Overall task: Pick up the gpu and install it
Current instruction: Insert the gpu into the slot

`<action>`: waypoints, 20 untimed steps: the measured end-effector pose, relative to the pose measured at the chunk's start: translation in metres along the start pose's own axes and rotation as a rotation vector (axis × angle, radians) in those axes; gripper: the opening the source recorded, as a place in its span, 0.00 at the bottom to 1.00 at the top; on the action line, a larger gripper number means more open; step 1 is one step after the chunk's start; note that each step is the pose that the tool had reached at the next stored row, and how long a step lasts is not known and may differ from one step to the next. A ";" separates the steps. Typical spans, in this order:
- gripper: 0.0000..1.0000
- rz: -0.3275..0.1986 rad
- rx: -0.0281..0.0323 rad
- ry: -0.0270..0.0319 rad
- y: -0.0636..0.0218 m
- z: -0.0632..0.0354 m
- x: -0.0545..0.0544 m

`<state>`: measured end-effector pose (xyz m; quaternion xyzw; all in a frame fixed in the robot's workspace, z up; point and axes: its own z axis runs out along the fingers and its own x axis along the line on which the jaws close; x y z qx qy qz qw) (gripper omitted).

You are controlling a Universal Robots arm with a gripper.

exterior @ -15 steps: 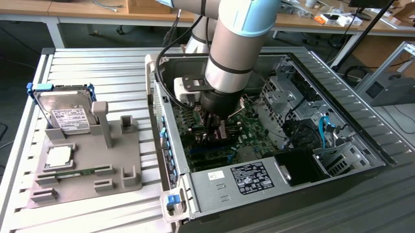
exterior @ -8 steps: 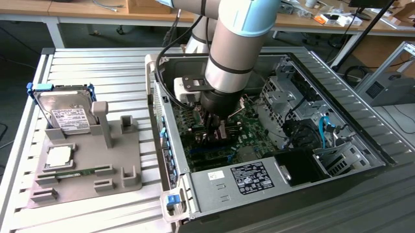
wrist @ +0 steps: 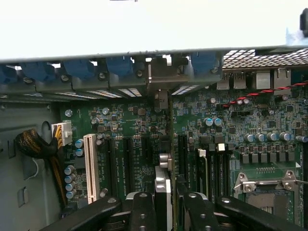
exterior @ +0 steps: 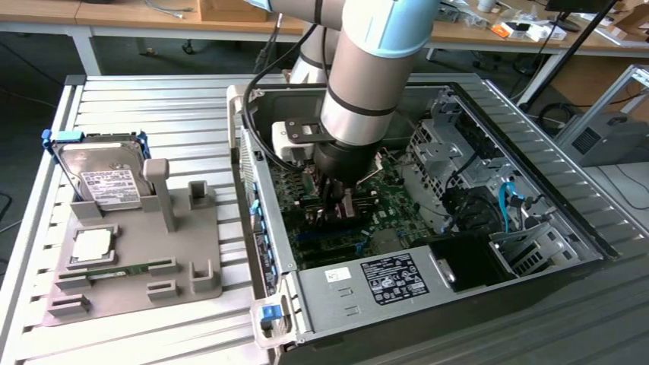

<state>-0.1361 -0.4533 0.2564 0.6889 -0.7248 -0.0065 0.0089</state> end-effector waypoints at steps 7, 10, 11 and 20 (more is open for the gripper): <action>0.27 0.000 0.0000 0.0001 0.0000 -0.0020 0.000; 0.27 0.000 -0.0002 0.0006 0.0001 -0.0022 0.000; 0.27 0.000 -0.0002 0.0017 0.0001 -0.0022 0.000; 0.27 0.000 0.0002 0.0091 0.0001 -0.0021 0.000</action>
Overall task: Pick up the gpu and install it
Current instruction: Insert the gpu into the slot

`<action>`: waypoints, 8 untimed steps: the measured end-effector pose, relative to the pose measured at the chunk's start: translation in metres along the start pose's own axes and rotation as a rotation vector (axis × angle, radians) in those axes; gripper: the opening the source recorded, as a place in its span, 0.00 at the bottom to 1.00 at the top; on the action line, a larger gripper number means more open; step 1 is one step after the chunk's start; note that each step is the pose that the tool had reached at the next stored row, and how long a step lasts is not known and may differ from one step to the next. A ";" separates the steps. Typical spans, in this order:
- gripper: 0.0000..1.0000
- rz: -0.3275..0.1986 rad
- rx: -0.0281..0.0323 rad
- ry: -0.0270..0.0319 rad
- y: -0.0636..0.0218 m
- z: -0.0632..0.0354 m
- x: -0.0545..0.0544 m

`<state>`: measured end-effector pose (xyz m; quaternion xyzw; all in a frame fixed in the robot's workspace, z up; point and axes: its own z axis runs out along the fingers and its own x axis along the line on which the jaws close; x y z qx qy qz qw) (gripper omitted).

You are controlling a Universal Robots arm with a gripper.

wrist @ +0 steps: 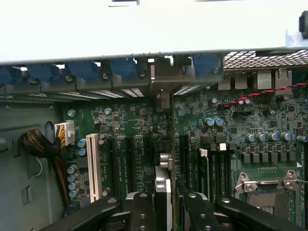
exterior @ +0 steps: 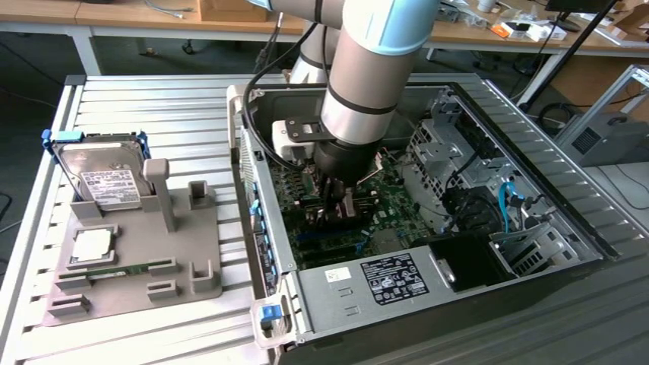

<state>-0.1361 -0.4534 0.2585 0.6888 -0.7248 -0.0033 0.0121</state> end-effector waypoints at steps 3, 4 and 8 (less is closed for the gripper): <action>0.27 0.000 0.0000 0.0002 0.0000 0.0001 0.000; 0.27 0.000 0.0000 0.0002 0.0000 0.0001 0.000; 0.27 0.000 -0.0001 0.0002 0.0000 0.0005 0.000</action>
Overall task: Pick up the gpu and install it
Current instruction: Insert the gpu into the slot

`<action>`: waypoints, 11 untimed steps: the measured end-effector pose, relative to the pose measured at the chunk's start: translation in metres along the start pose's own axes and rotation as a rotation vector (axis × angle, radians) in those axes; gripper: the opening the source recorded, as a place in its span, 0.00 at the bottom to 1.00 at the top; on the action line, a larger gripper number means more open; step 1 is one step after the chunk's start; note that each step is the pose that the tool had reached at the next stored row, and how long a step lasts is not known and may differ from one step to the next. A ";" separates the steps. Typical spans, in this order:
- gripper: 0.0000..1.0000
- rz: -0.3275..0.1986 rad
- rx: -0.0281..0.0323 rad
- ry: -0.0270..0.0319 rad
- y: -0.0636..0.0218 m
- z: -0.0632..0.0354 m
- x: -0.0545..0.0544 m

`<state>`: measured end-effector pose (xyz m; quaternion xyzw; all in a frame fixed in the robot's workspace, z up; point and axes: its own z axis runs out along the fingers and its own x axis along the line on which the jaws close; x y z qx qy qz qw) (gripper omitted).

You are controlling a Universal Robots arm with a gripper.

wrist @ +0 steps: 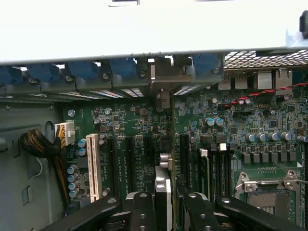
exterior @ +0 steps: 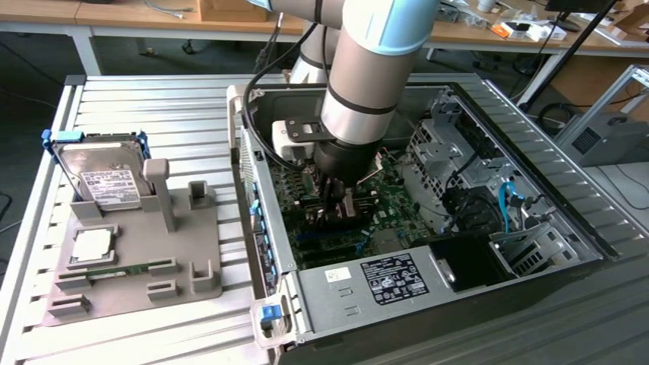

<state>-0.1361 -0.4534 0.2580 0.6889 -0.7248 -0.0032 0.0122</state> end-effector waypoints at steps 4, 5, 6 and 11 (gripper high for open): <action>0.27 0.000 0.0000 -0.0001 0.0000 0.0007 0.000; 0.27 0.000 -0.0001 -0.0001 0.0000 0.0009 0.000; 0.27 0.000 -0.0001 -0.0001 0.0000 0.0011 0.000; 0.27 0.000 -0.0001 -0.0001 0.0000 0.0018 0.000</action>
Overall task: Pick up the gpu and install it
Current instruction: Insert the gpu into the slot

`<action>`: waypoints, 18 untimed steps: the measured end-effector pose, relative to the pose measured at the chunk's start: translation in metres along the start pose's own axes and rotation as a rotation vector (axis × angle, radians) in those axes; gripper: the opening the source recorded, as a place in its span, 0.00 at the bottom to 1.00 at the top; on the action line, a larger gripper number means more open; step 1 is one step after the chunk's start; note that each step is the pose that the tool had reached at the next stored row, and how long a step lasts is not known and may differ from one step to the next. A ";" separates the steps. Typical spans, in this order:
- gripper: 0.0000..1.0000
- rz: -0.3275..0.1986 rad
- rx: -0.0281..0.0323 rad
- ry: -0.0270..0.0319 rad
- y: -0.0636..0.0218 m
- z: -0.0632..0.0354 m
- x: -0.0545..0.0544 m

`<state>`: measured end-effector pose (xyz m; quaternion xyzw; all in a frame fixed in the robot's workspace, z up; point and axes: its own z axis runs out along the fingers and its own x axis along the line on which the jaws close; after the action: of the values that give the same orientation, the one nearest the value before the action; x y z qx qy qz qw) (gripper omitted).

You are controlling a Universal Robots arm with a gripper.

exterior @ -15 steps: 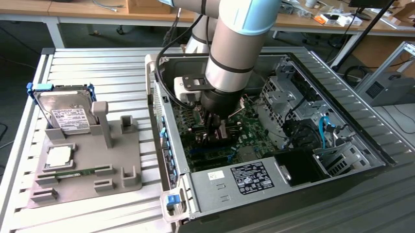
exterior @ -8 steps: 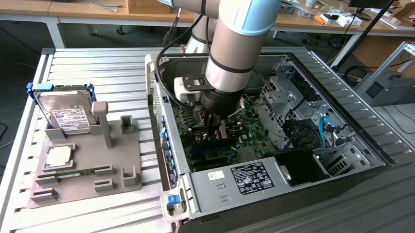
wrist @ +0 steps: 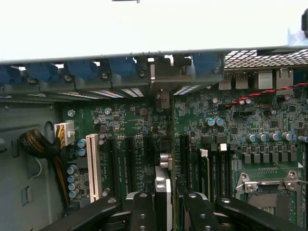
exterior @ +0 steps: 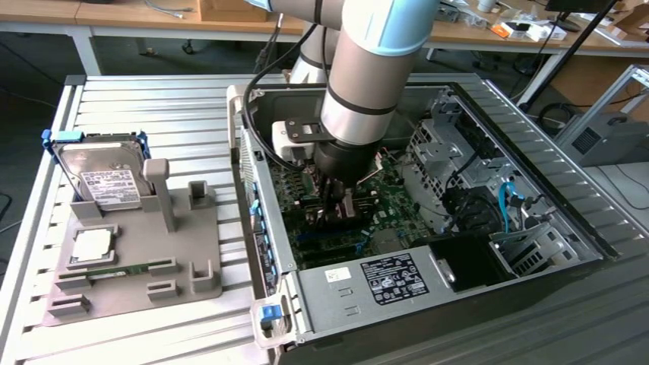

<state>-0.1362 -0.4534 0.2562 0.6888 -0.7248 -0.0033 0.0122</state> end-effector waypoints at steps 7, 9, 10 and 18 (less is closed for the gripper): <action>0.27 0.000 0.0001 -0.0001 0.0000 0.0010 0.000; 0.27 0.000 0.0001 -0.0008 0.0000 0.0010 0.000; 0.27 0.000 0.0002 -0.0011 0.0000 0.0009 0.000; 0.27 0.000 0.0002 -0.0013 0.0000 0.0000 0.000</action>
<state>-0.1361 -0.4534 0.2562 0.6889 -0.7248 -0.0036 0.0117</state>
